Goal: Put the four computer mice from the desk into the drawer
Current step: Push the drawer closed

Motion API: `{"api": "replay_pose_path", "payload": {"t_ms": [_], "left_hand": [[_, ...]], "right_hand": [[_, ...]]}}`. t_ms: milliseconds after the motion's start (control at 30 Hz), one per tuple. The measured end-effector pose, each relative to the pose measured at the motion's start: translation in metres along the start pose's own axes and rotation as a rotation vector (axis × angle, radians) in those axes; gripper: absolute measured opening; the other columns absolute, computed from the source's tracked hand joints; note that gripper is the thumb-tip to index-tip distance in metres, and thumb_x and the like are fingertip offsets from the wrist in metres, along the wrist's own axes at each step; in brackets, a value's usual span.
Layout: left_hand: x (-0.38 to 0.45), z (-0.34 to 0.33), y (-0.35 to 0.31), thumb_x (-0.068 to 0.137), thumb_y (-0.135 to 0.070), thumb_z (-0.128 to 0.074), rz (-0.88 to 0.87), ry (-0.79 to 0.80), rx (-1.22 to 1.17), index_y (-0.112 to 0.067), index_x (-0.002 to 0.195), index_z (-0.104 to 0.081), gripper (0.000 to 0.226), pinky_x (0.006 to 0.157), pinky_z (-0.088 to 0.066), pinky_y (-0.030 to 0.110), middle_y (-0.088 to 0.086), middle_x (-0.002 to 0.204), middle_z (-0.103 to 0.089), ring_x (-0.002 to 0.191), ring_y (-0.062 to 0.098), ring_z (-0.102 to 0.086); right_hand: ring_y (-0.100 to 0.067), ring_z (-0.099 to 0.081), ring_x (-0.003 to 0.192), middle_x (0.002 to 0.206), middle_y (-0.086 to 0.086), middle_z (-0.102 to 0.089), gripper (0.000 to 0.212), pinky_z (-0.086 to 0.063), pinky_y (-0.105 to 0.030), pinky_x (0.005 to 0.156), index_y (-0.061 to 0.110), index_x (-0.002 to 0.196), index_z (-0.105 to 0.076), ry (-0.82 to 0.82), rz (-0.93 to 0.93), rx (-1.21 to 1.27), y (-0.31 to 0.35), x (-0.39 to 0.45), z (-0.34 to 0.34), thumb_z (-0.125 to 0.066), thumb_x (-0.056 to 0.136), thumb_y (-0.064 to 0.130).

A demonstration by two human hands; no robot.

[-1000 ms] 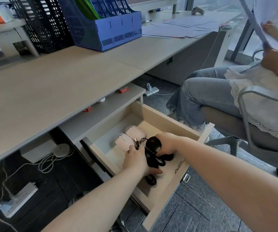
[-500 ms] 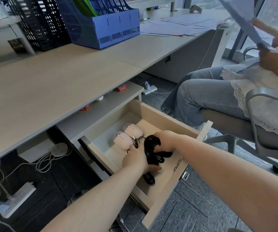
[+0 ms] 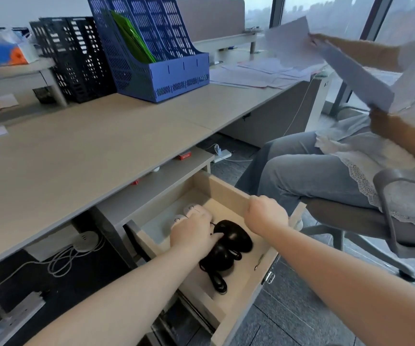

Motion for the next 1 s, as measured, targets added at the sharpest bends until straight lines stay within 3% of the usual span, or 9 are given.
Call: {"api": "replay_pose_path", "payload": {"t_ms": [67,200,300,400,500,600,700,867,1000], "left_hand": [[0.002,0.037,0.001,0.089,-0.044,-0.046,-0.033,-0.081,-0.004,-0.012,0.096,-0.053,0.033,0.066,-0.038,0.034,0.008,0.107,-0.058,0.097,0.031,-0.057],[0.002,0.105,0.014,0.092,-0.034,-0.043,-0.045,-0.266,0.026,-0.010,0.099,-0.052,0.027,0.067,-0.037,0.035,0.011,0.106,-0.058,0.097,0.032,-0.057],[-0.001,0.134,0.033,0.091,-0.032,-0.045,-0.028,-0.351,0.020,-0.011,0.103,-0.054,0.026,0.071,-0.044,0.039,0.013,0.107,-0.059,0.098,0.035,-0.057],[-0.005,0.154,0.055,0.089,-0.032,-0.046,0.007,-0.401,0.029,-0.011,0.103,-0.055,0.026,0.075,-0.047,0.042,0.013,0.108,-0.057,0.098,0.037,-0.056],[-0.003,0.168,0.079,0.089,-0.033,-0.048,0.058,-0.420,0.037,-0.011,0.109,-0.054,0.030,0.080,-0.045,0.041,0.012,0.115,-0.055,0.105,0.035,-0.052],[0.004,0.172,0.104,0.089,-0.034,-0.048,0.121,-0.395,0.039,-0.010,0.115,-0.052,0.036,0.088,-0.044,0.043,0.014,0.121,-0.052,0.112,0.035,-0.049],[0.014,0.164,0.123,0.091,-0.036,-0.044,0.184,-0.314,0.036,-0.007,0.122,-0.046,0.042,0.095,-0.042,0.043,0.016,0.129,-0.050,0.120,0.035,-0.045],[0.035,0.147,0.142,0.096,-0.034,-0.036,0.204,-0.218,0.008,-0.003,0.122,-0.048,0.043,0.100,-0.037,0.041,0.019,0.135,-0.048,0.123,0.036,-0.045],[0.051,0.139,0.154,0.098,-0.034,-0.031,0.192,-0.194,-0.035,-0.003,0.123,-0.051,0.045,0.103,-0.034,0.039,0.018,0.138,-0.046,0.127,0.034,-0.042]], "right_hand": [[-0.033,-0.053,0.108,0.112,-0.011,-0.057,0.010,-0.043,-0.040,0.076,0.014,0.097,-0.046,-0.010,-0.128,-0.020,-0.020,-0.012,0.016,-0.044,0.087,0.013],[-0.040,-0.052,0.114,0.122,-0.018,-0.053,0.019,-0.045,-0.047,0.094,0.011,0.107,-0.044,0.027,-0.344,0.066,-0.056,-0.032,0.023,-0.039,0.088,0.013],[-0.037,-0.047,0.126,0.135,-0.020,-0.048,0.045,-0.037,-0.045,0.104,-0.002,0.138,-0.027,0.123,-0.451,0.111,-0.063,-0.045,0.017,-0.036,0.095,0.009],[-0.036,-0.054,0.115,0.126,-0.022,-0.053,0.038,-0.044,-0.040,0.091,-0.003,0.131,-0.037,0.032,-0.453,0.242,-0.060,-0.047,0.016,-0.040,0.094,0.008],[-0.033,-0.057,0.113,0.127,-0.020,-0.054,0.044,-0.046,-0.037,0.086,-0.004,0.137,-0.028,0.075,-0.482,0.254,-0.057,-0.044,0.010,-0.037,0.095,0.005],[-0.034,-0.058,0.109,0.119,-0.021,-0.058,0.033,-0.044,-0.036,0.078,-0.002,0.125,-0.044,-0.007,-0.430,0.256,-0.050,-0.035,0.020,-0.042,0.093,0.008],[-0.033,-0.055,0.115,0.123,-0.018,-0.057,0.038,-0.046,-0.036,0.092,-0.004,0.132,-0.037,0.039,-0.477,0.359,-0.040,-0.031,0.015,-0.034,0.095,0.001],[-0.032,-0.058,0.088,0.107,-0.017,-0.062,0.007,-0.045,-0.036,0.071,0.010,0.089,-0.037,-0.007,-0.385,0.386,-0.012,-0.004,0.009,-0.039,0.090,0.003],[-0.032,-0.058,0.086,0.105,-0.016,-0.060,0.008,-0.046,-0.037,0.068,0.010,0.087,-0.036,-0.018,-0.380,0.534,0.014,0.016,0.007,-0.039,0.090,0.003]]}}
Point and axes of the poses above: each hand's wrist, its own x-axis towards the middle knuckle, its own z-axis out of the back of the hand, y = z × x, the point moved 7 cm from there along x, towards the middle knuckle
